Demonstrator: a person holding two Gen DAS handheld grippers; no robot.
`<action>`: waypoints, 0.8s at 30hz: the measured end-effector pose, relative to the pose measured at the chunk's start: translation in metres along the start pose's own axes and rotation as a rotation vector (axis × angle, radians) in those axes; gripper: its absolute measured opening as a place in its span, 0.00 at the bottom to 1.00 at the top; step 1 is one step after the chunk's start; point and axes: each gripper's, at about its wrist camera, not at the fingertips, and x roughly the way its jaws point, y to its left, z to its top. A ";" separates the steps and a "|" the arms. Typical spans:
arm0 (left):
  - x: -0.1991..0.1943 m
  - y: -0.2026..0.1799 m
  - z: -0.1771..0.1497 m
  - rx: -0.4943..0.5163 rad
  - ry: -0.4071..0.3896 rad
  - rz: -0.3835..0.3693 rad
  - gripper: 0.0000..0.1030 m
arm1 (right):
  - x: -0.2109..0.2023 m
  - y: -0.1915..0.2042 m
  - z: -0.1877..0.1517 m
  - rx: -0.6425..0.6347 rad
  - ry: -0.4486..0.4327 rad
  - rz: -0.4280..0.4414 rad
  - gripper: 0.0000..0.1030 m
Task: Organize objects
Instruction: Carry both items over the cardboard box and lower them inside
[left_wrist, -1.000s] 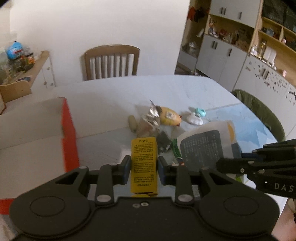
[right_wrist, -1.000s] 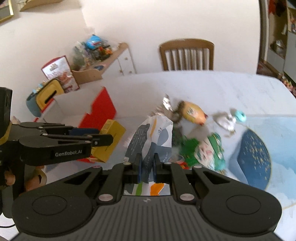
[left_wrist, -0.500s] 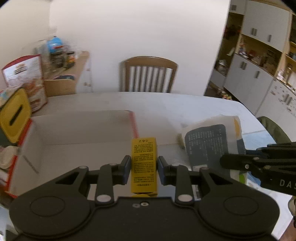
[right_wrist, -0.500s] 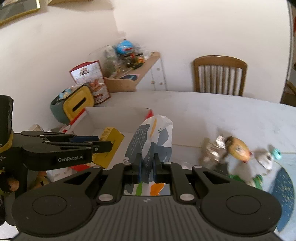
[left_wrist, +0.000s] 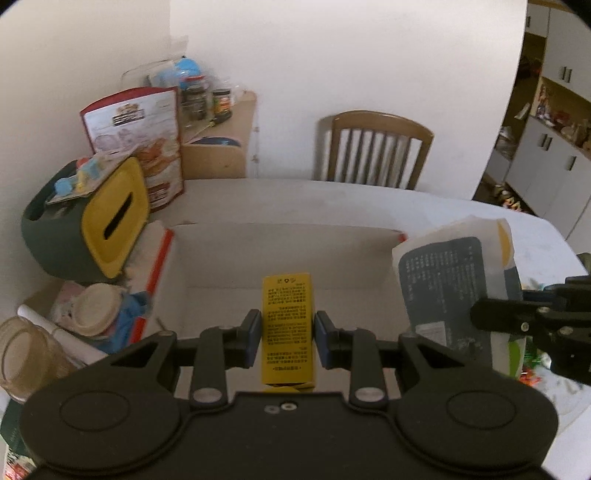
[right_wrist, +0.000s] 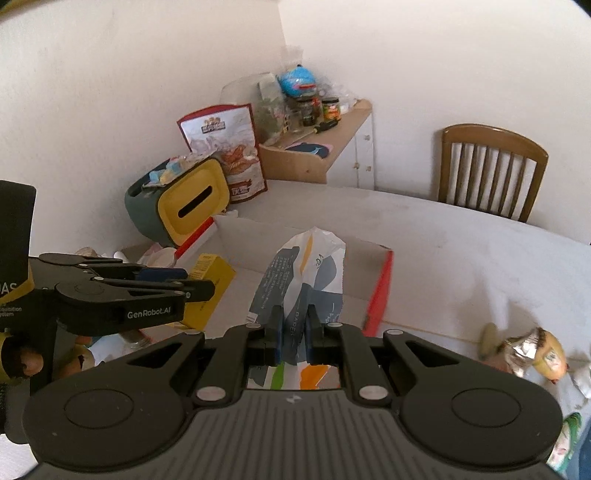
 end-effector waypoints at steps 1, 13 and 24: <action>0.004 0.005 0.000 -0.001 0.006 0.008 0.28 | 0.007 0.003 0.001 -0.004 0.009 0.001 0.10; 0.052 0.037 -0.003 0.026 0.108 0.076 0.28 | 0.081 0.018 -0.006 -0.033 0.113 -0.031 0.10; 0.091 0.030 -0.012 0.121 0.229 0.078 0.28 | 0.123 0.023 -0.020 -0.064 0.204 -0.027 0.11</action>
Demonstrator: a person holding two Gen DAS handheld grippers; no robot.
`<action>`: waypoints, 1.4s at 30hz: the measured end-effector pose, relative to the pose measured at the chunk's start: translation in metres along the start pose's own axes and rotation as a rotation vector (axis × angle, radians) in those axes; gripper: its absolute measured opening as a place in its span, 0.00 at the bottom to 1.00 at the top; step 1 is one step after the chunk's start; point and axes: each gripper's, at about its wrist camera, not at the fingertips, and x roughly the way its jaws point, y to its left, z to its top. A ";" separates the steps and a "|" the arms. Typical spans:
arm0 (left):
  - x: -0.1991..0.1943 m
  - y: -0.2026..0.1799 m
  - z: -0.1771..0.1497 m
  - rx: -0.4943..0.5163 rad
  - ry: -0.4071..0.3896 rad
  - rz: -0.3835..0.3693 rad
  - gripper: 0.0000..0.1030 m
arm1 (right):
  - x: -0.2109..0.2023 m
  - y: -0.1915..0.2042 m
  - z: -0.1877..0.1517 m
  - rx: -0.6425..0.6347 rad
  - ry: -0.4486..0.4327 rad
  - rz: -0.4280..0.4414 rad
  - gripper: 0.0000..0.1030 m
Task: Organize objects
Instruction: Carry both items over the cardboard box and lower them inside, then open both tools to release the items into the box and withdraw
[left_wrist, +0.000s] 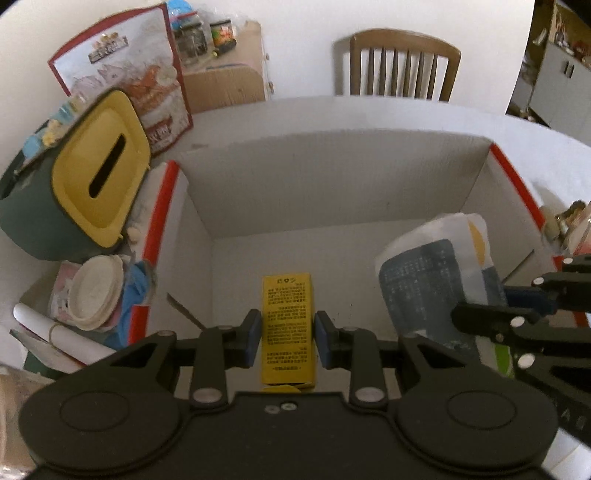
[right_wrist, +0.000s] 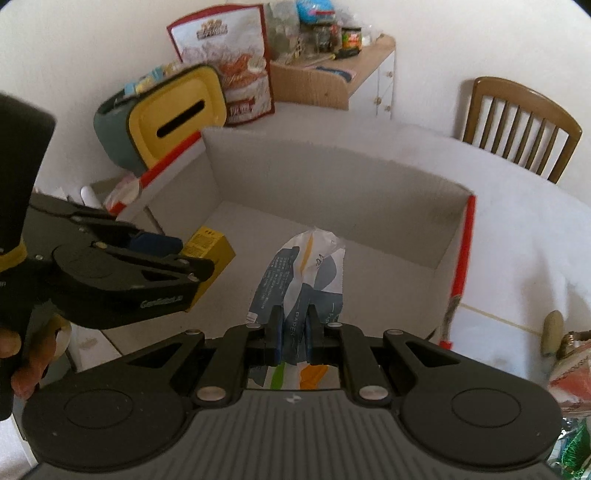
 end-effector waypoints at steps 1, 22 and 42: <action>0.003 0.000 0.000 0.002 0.012 -0.003 0.28 | 0.003 0.001 -0.001 -0.005 0.008 -0.001 0.11; 0.023 -0.005 0.000 0.012 0.145 -0.008 0.30 | 0.027 0.005 -0.005 -0.011 0.101 0.008 0.11; -0.013 0.006 -0.003 -0.063 0.040 -0.019 0.59 | -0.011 -0.015 -0.009 0.062 0.026 0.067 0.16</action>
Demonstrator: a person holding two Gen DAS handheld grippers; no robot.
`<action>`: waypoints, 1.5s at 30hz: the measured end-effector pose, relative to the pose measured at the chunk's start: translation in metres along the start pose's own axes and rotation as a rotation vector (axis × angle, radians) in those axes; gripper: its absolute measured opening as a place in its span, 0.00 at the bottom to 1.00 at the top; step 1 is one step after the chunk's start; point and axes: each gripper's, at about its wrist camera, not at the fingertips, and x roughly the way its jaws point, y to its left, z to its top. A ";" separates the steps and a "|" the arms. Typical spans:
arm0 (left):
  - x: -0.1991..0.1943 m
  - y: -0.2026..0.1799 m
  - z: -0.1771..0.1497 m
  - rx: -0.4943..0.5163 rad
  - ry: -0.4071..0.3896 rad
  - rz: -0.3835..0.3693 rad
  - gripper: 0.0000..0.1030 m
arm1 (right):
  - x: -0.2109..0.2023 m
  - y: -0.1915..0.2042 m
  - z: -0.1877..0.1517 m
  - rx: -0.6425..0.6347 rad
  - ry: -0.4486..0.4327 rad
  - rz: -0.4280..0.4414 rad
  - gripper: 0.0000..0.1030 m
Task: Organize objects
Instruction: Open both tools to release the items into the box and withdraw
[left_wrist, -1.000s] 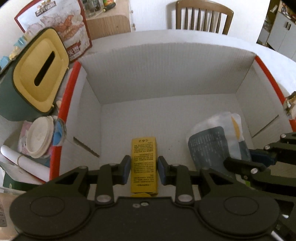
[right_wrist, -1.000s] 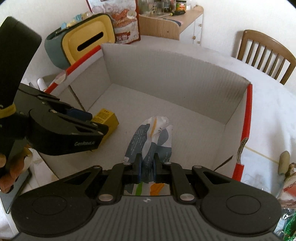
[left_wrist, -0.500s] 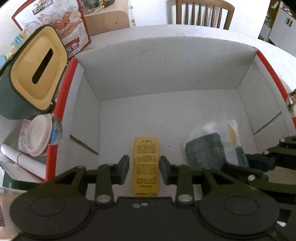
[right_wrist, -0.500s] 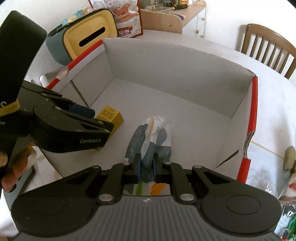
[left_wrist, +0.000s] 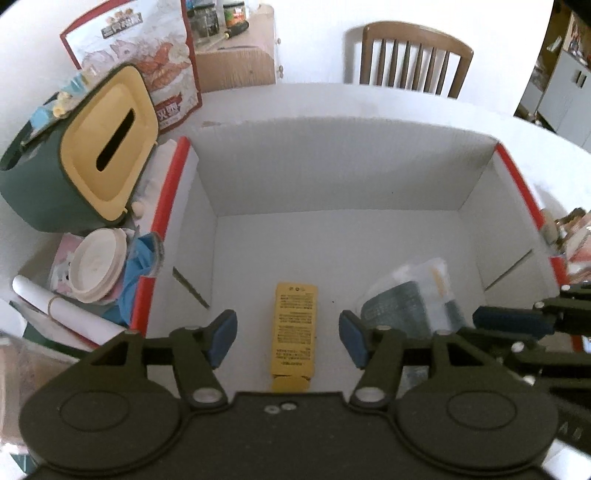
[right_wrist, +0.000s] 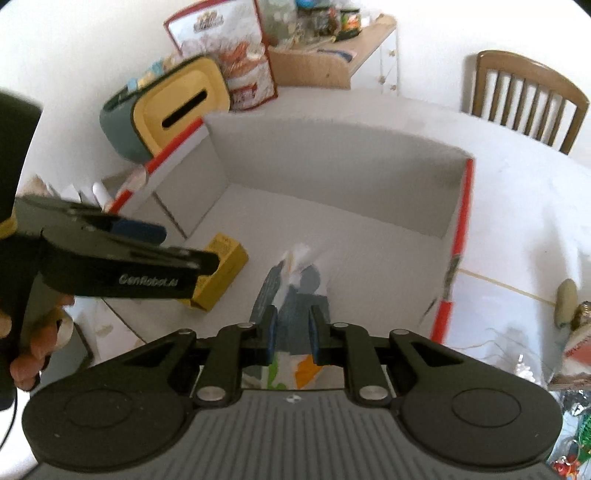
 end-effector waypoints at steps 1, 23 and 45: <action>-0.003 0.001 0.000 -0.001 -0.008 -0.004 0.59 | -0.006 -0.002 0.000 0.008 -0.014 0.000 0.16; -0.094 -0.052 -0.014 0.036 -0.217 -0.100 0.76 | -0.129 -0.038 -0.033 0.079 -0.248 0.043 0.25; -0.111 -0.157 -0.036 0.135 -0.247 -0.230 0.95 | -0.230 -0.167 -0.133 0.272 -0.332 -0.133 0.69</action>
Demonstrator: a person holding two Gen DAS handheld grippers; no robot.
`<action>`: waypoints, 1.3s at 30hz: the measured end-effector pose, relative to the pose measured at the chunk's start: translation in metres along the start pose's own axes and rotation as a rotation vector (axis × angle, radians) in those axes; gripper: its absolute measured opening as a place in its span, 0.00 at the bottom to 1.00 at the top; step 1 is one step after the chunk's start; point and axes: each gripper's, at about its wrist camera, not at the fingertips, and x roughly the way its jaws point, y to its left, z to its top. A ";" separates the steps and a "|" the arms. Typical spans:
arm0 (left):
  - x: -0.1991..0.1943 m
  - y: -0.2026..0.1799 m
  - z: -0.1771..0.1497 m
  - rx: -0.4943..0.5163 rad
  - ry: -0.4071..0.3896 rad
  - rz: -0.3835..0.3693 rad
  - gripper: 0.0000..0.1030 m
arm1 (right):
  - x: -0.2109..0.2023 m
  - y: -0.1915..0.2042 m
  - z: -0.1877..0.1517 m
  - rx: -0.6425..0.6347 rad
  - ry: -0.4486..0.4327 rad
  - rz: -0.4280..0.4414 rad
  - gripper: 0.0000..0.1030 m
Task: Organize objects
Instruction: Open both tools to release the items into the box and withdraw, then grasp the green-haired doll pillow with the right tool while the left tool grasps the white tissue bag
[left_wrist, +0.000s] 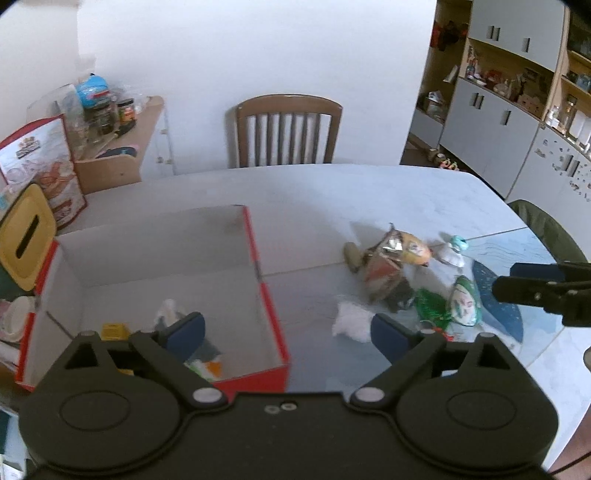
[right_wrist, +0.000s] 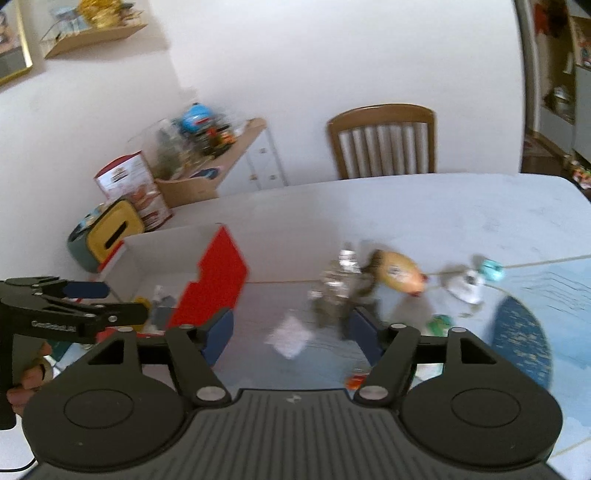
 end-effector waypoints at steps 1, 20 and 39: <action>0.001 -0.004 0.000 -0.003 -0.001 -0.005 0.97 | -0.004 -0.009 -0.002 0.010 -0.002 -0.013 0.69; 0.045 -0.077 -0.015 0.028 0.003 -0.025 1.00 | -0.008 -0.096 -0.027 -0.006 0.009 -0.128 0.81; 0.138 -0.097 -0.028 0.042 0.100 0.085 0.99 | 0.062 -0.126 -0.028 -0.049 0.148 -0.093 0.81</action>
